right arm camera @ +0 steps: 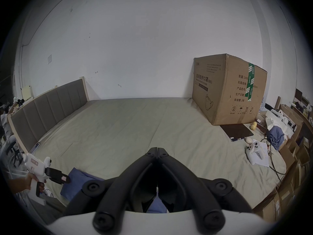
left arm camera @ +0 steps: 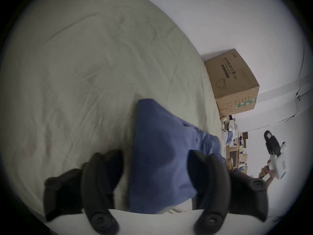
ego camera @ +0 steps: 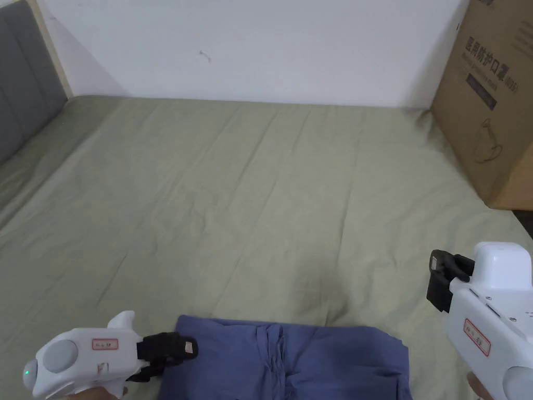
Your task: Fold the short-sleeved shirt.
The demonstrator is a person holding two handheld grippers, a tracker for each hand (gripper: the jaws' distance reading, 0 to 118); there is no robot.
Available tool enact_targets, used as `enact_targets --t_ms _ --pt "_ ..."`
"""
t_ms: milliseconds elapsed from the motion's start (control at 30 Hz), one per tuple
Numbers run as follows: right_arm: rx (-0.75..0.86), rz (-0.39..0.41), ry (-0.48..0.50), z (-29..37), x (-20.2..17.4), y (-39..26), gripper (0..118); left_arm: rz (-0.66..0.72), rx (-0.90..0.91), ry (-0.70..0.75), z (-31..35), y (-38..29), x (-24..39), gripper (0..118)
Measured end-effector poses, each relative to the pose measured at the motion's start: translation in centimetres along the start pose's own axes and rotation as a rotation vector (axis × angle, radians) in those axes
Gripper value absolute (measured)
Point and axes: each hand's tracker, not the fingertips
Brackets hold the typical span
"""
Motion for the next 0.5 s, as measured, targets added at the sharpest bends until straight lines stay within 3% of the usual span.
enact_targets --t_ms 67,167,200,300,500 --pt "-0.008 0.002 -0.002 -0.1 0.1 0.0 0 -0.031 0.007 0.023 -0.5 -0.2 0.4 61" --pt "-0.017 0.008 -0.004 -0.3 0.1 -0.2 0 -0.034 0.003 0.011 -1.0 -0.2 0.6 24" --pt "-0.02 0.01 -0.004 -0.4 0.1 -0.2 0 -0.039 -0.006 0.017 -1.3 -0.4 0.8 17" --pt "-0.022 0.009 -0.002 -0.4 0.1 -0.2 0 -0.106 0.008 0.052 -1.1 -0.7 1.9 10" --pt "-0.008 0.004 0.004 -0.4 0.0 0.2 0 -0.148 0.022 0.059 2.0 0.0 3.4 8"
